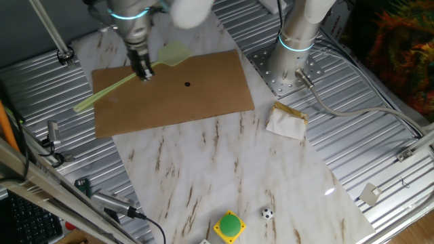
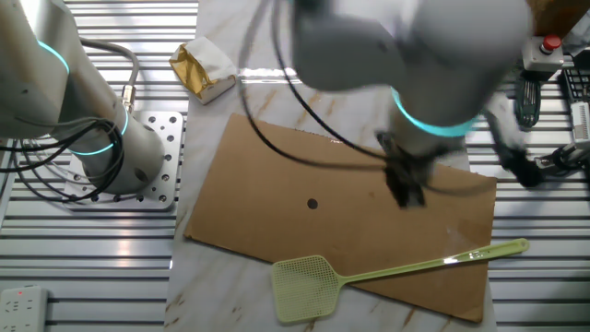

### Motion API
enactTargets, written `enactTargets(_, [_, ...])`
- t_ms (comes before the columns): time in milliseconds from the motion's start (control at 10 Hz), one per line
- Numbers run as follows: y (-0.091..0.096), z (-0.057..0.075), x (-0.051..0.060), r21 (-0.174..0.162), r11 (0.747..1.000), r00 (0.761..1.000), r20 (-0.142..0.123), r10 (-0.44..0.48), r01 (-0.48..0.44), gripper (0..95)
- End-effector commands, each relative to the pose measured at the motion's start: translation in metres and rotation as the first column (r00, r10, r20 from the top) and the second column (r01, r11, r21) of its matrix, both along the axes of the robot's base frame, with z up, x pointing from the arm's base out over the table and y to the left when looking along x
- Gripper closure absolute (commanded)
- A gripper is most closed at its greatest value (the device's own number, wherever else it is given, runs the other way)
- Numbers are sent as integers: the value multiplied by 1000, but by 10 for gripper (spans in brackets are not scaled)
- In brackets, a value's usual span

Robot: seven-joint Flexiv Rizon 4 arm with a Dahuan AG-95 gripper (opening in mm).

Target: Swat with a flyswatter

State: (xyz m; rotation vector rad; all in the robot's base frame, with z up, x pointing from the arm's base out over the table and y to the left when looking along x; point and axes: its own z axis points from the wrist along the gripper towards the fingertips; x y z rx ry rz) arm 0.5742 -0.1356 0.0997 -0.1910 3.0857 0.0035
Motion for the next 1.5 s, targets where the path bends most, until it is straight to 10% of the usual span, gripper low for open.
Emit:
enactTargets(100, [-19,-15,38,0,1000,1000,-4,27,-27,950])
enactTargets(500, [-25,-42,55,-1,999,999,-8,51,-51,950])
enactTargets(1500, [-48,-22,52,5,998,998,-25,55,-55,950])
